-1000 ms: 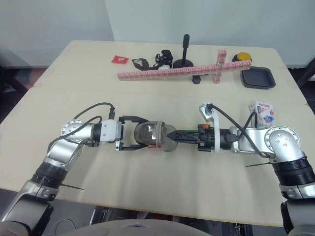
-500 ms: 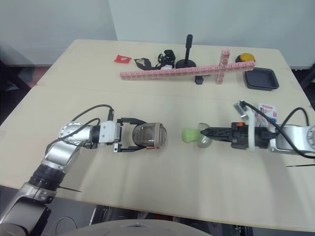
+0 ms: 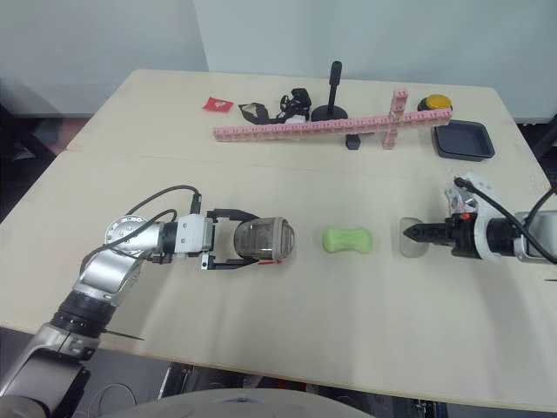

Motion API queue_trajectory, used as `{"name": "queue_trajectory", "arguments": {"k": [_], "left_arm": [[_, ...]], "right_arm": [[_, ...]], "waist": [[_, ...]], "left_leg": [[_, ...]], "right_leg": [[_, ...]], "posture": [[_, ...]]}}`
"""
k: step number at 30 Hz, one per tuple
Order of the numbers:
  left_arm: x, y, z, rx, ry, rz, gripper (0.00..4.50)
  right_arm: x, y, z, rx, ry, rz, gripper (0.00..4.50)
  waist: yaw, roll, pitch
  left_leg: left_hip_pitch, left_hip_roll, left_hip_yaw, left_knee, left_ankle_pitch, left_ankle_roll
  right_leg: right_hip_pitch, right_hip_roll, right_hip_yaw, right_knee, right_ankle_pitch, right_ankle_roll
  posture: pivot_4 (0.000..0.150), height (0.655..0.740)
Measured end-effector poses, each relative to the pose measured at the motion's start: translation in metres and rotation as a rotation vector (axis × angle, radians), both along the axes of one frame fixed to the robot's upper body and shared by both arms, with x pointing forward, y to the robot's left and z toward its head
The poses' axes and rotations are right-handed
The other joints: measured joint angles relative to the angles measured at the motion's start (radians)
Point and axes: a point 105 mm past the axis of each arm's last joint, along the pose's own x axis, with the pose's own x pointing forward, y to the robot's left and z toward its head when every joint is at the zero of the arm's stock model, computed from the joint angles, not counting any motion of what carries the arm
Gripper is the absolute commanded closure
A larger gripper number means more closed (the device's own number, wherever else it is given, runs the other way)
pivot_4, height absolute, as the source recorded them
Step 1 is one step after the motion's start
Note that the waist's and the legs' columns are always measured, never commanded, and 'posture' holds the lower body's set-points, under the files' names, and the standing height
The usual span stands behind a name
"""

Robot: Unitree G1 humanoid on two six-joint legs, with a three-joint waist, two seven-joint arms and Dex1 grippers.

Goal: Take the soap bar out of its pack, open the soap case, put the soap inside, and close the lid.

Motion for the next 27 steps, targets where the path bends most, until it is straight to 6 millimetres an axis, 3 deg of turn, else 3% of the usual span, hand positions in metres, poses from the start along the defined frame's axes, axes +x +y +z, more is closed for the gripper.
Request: {"name": "queue_trajectory", "arguments": {"k": [13, 14, 18, 27], "left_arm": [[0.000, 0.000, 0.000, 0.000, 0.001, 0.003, 1.04], [0.000, 0.001, -0.001, 0.001, 0.002, 0.003, 1.04], [0.000, 0.001, -0.001, 0.003, 0.002, 0.005, 1.04], [0.000, 0.002, -0.001, 0.007, 0.002, 0.006, 1.04]], "right_arm": [[0.009, -0.005, -0.016, -0.090, 0.013, -0.015, 2.49], [0.010, -0.004, -0.016, -0.090, 0.014, -0.014, 1.46], [0.009, -0.001, -0.022, -0.083, 0.037, -0.007, 0.05], [0.014, 0.000, -0.008, -0.064, -0.052, 0.011, 0.02]], "waist": [[0.001, 0.000, 0.000], [0.001, 0.000, 0.000], [0.002, 0.000, 0.000], [0.003, 0.000, 0.000]], "left_leg": [[0.001, 0.000, 0.000, 0.000, 0.000, 0.000], [0.001, 0.000, 0.000, 0.000, 0.000, 0.000], [0.001, 0.000, 0.000, 0.000, 0.000, 0.000], [0.001, 0.000, 0.001, 0.000, 0.000, 0.000]], "right_leg": [[0.000, 0.000, 0.000, 0.001, 0.000, 0.000], [0.000, 0.000, 0.000, 0.001, 0.000, 0.000], [0.000, 0.000, 0.000, 0.002, 0.000, 0.000], [-0.001, 0.000, 0.000, 0.004, 0.000, 0.000]], "posture": [[0.150, 0.7330], [0.150, 0.7330], [0.150, 0.7330], [0.150, 0.7330]]}}
